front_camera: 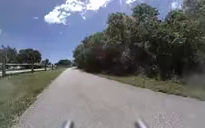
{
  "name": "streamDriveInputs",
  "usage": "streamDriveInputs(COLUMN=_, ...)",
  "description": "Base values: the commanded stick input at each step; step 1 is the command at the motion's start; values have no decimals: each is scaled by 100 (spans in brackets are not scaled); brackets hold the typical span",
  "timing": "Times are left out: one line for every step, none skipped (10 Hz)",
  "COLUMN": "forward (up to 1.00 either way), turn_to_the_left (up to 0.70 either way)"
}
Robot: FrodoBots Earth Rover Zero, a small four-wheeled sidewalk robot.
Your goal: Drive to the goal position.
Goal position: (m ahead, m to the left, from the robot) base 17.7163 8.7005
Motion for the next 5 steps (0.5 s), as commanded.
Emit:
streamDriveInputs(forward=50, turn_to_the_left=25)
streamDriveInputs(forward=50, turn_to_the_left=25)
streamDriveInputs(forward=50, turn_to_the_left=25)
streamDriveInputs(forward=50, turn_to_the_left=25)
streamDriveInputs(forward=50, turn_to_the_left=25)
